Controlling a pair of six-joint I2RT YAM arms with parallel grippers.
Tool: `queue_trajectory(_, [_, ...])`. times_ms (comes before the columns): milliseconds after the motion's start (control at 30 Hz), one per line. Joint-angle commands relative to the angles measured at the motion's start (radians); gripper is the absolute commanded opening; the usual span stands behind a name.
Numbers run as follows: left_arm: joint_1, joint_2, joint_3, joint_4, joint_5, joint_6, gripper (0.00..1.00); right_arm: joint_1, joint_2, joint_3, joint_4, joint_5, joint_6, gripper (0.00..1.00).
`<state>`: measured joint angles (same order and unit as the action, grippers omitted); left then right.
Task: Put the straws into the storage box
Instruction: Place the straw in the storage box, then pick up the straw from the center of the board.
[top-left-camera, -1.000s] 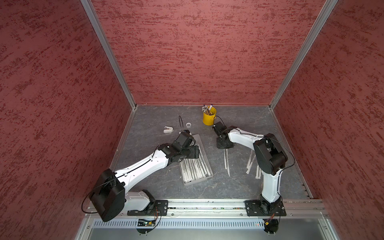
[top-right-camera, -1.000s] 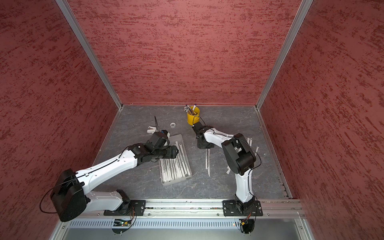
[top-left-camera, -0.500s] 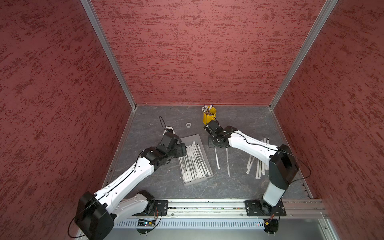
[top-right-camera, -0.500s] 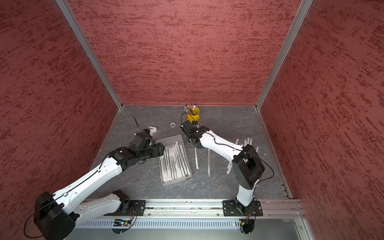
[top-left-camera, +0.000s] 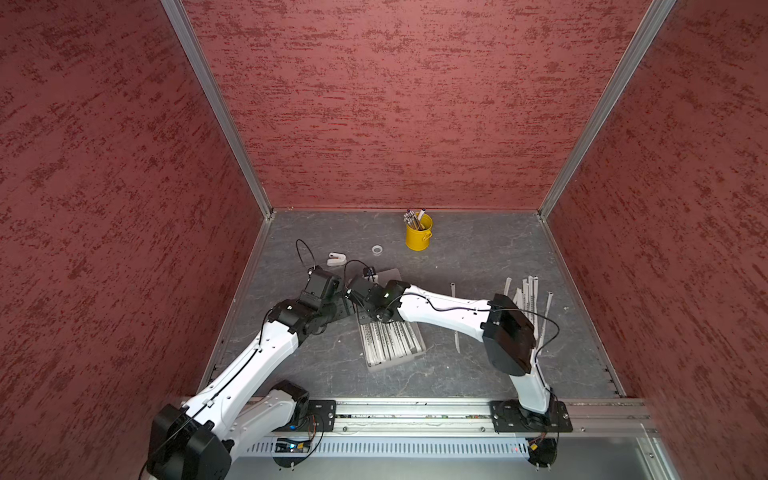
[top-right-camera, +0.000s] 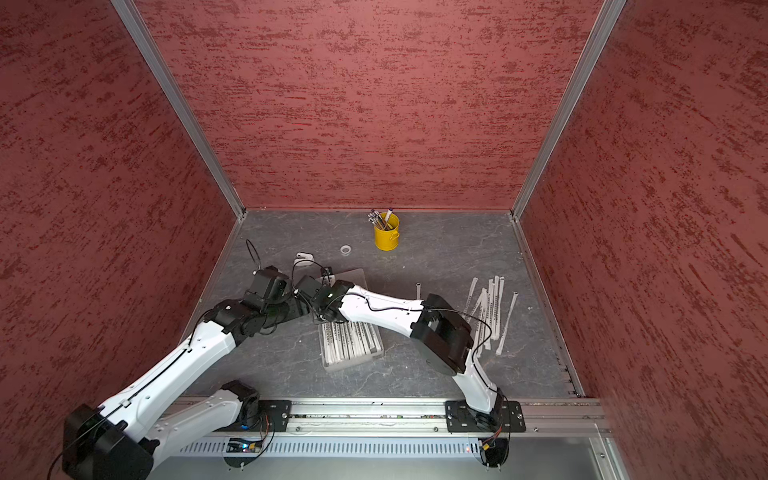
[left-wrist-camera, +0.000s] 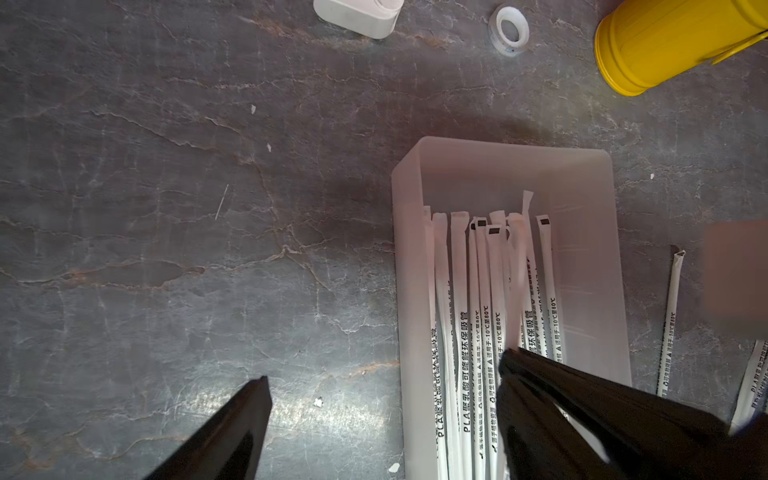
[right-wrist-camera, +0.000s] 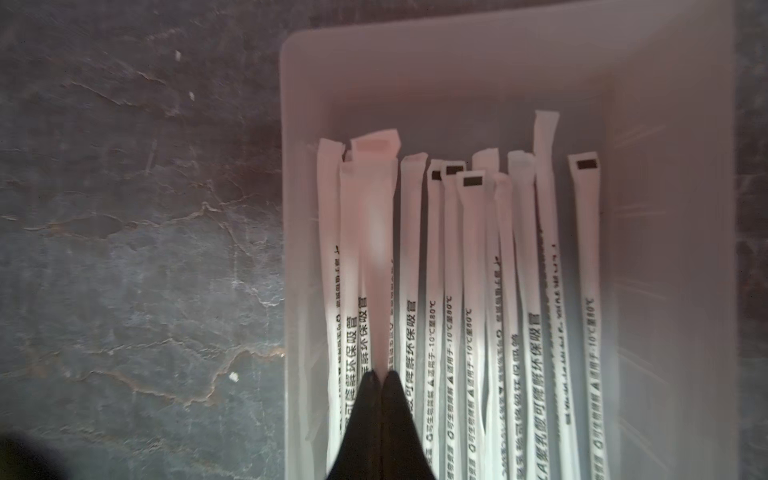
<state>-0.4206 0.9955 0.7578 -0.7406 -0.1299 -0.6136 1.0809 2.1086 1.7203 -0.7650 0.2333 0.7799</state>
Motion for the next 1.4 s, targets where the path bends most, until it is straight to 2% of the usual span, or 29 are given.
queue_trajectory(0, [0.006, -0.018, -0.019, 0.012, 0.017, -0.006, 0.88, 0.0, 0.027, 0.027, 0.016, -0.025, 0.037, 0.0])
queue_trajectory(300, [0.01, -0.023, -0.025, 0.021, 0.03, 0.001, 0.87, 0.001, 0.081, 0.035, 0.011, -0.08, 0.061, 0.02])
queue_trajectory(533, [0.015, -0.045, -0.019, 0.002, 0.02, 0.001, 0.87, -0.003, 0.054, 0.047, -0.005, -0.119, 0.051, 0.17])
queue_trajectory(700, [0.023, -0.071, -0.001, -0.023, 0.006, 0.008, 0.87, -0.036, -0.07, -0.007, -0.012, -0.152, 0.039, 0.26])
queue_trajectory(867, [0.01, -0.065, 0.025, 0.01, 0.037, 0.049, 0.87, -0.132, -0.278, -0.217, -0.025, -0.095, 0.033, 0.26])
queue_trajectory(967, [-0.075, -0.041, 0.031, 0.104, 0.096, 0.084, 0.87, -0.246, -0.378, -0.375, -0.066, -0.016, -0.038, 0.27])
queue_trajectory(1133, [-0.315, 0.139, 0.095, 0.255, 0.103, 0.08, 0.88, -0.409, -0.437, -0.508, -0.089, 0.003, -0.147, 0.36])
queue_trajectory(1233, [-0.401, 0.276, 0.155, 0.293, 0.094, 0.05, 0.87, -0.465, -0.428, -0.555, -0.049, 0.0, -0.161, 0.36])
queue_trajectory(1367, [-0.461, 0.399, 0.226, 0.286, 0.077, 0.033, 0.88, -0.496, -0.384, -0.587, 0.013, -0.043, -0.171, 0.36])
